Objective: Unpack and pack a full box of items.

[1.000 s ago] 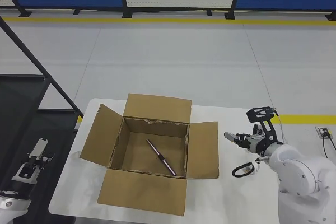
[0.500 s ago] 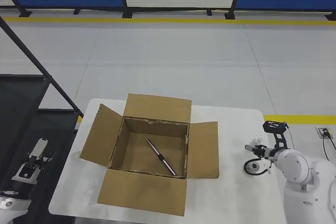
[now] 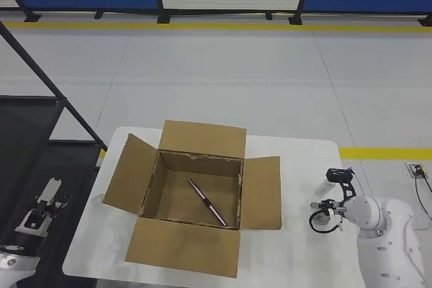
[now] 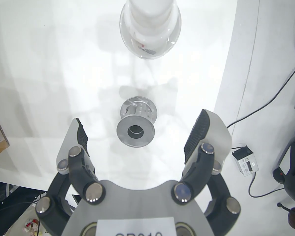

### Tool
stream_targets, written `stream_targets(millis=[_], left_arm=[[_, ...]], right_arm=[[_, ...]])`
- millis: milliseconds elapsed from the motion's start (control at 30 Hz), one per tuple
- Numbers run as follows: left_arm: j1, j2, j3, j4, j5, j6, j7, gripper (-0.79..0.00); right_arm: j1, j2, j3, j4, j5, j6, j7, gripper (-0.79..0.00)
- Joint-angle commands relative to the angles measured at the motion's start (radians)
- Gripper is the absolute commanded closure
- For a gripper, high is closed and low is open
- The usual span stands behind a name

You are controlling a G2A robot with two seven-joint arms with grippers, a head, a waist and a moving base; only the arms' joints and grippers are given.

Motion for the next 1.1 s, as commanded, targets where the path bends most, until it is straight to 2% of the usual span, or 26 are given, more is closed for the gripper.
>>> stream_targets(millis=[0,167,233,333,367,400,500,567,600,633,733,900,1067], left_arm=[[0.000,0.000,0.000,0.000,0.000,0.000,0.000,-0.785],[0.000,0.000,0.000,0.000,0.000,0.000,0.000,-0.785],[0.000,0.000,0.000,0.000,0.000,0.000,0.000,-0.785],[0.000,0.000,0.000,0.000,0.000,0.000,0.000,-0.785],[0.000,0.000,0.000,0.000,0.000,0.000,0.000,-0.785],[0.000,0.000,0.000,0.000,0.000,0.000,0.000,-0.785],[0.000,0.000,0.000,0.000,0.000,0.000,0.000,-0.785],[0.000,0.000,0.000,0.000,0.000,0.000,0.000,-0.785],[0.000,0.000,0.000,0.000,0.000,0.000,0.000,-0.785],[0.000,0.000,0.000,0.000,0.000,0.000,0.000,-0.785],[0.000,0.000,0.000,0.000,0.000,0.000,0.000,-0.785],[0.000,0.000,0.000,0.000,0.000,0.000,0.000,-0.785],[0.000,0.000,0.000,0.000,0.000,0.000,0.000,-0.785]], right_arm=[[0.000,0.003,-0.003,0.009,0.002,0.000,0.002,-0.785],[0.003,0.010,-0.013,0.030,0.001,0.002,0.013,-0.785],[0.004,0.012,-0.019,0.040,0.004,0.002,0.014,-0.748],[0.004,0.015,-0.024,0.051,0.007,0.005,0.012,-0.619],[0.004,0.017,-0.025,0.052,0.008,0.006,0.011,-0.483],[0.004,0.018,-0.026,0.055,0.010,0.008,0.009,-0.388],[0.007,0.021,-0.029,0.070,0.015,0.011,0.005,-0.345],[0.010,0.024,-0.032,0.078,0.019,0.012,0.005,-0.280],[0.011,0.025,-0.033,0.080,0.023,0.013,0.003,-0.237],[0.010,0.026,-0.033,0.077,0.028,0.012,0.000,-0.148],[0.000,0.031,-0.023,0.040,0.053,0.001,-0.013,0.000],[-0.080,0.037,-0.001,-0.137,0.095,-0.005,-0.016,0.000],[-0.191,0.040,0.025,-0.393,0.179,-0.001,-0.070,0.000]])
